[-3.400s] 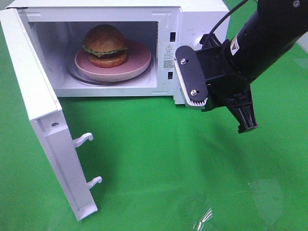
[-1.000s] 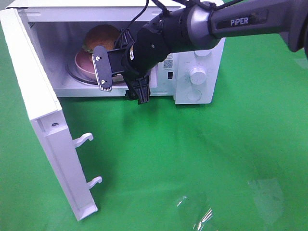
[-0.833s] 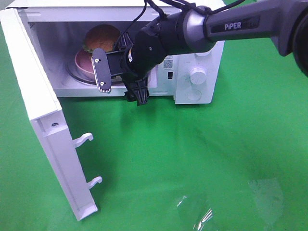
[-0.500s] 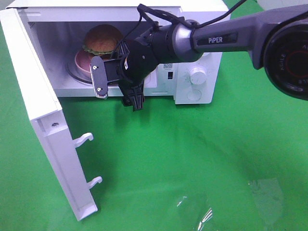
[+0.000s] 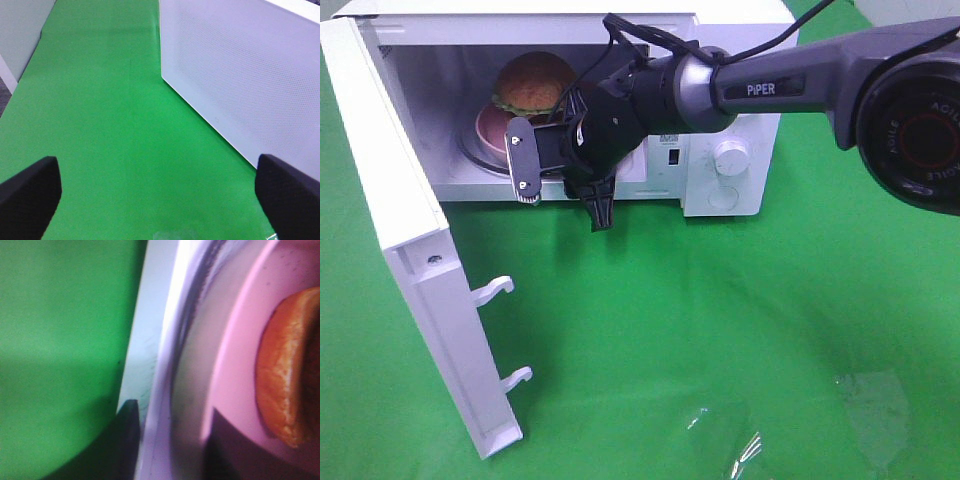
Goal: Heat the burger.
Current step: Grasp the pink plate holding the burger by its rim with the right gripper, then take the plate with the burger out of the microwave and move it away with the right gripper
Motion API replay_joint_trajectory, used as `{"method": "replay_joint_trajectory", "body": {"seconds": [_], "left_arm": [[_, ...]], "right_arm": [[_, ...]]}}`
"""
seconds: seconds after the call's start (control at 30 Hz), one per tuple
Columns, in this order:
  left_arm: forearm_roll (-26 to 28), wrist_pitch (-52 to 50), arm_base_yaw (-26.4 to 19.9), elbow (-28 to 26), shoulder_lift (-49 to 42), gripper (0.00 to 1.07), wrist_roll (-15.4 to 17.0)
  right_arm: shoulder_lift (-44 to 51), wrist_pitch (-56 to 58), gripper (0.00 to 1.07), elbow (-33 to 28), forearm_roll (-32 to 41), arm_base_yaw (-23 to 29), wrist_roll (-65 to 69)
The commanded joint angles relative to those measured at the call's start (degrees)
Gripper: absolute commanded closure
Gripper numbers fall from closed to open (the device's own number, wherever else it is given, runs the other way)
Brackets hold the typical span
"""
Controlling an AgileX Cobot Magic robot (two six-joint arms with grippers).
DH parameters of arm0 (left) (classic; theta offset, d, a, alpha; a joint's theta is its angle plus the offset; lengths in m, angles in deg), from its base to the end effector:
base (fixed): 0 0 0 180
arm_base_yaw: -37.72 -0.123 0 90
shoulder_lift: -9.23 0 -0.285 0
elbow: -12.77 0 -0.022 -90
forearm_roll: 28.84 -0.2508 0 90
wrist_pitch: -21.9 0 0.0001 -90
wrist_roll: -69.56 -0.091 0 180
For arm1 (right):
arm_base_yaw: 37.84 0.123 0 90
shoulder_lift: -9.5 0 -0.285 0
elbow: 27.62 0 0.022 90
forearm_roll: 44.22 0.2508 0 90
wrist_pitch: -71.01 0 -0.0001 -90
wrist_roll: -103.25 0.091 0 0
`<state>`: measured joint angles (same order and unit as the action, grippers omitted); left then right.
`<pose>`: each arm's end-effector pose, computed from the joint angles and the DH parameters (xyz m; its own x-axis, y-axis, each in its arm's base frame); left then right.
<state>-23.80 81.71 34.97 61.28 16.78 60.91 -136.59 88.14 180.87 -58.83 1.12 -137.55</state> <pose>-0.0047 -0.0072 0.2792 -0.4297 0.0856 -0.8989 0.0666 0.9958 0.0630 0.4195 0.3305 0.1220 0.4228 -0.8956 -0.1381 -0.6768 -0.2108 -0.7053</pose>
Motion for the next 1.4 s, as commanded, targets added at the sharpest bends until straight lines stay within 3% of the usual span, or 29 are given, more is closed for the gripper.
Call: {"method": "replay_joint_trajectory", "body": {"seconds": [0.03, 0.07, 0.1, 0.67, 0.97, 1.4], "left_arm": [[0.11, -0.06, -0.06, 0.11, -1.03, 0.09, 0.52], [0.11, -0.06, -0.06, 0.11, -1.03, 0.09, 0.52], [0.06, -0.06, -0.06, 0.11, -1.03, 0.09, 0.52], [0.06, -0.06, -0.06, 0.11, -1.03, 0.09, 0.52], [0.06, -0.06, -0.06, 0.11, -1.03, 0.09, 0.57], [0.06, -0.06, -0.06, 0.11, -1.03, 0.09, 0.57]], "right_arm": [[0.06, 1.32, 0.99, 0.06, 1.83, 0.0, 0.52], [0.06, 1.32, 0.99, 0.06, 1.83, 0.0, 0.52], [0.29, 2.06, 1.07, 0.06, 1.78, 0.0, 0.52], [4.87, 13.64, 1.07, -1.03, 4.76, 0.17, -7.68], [12.43, 5.16, 1.07, -12.89, 4.81, -0.06, -12.89], [19.65, 1.43, 1.07, -21.31, 9.4, -0.69, -22.12]]}}
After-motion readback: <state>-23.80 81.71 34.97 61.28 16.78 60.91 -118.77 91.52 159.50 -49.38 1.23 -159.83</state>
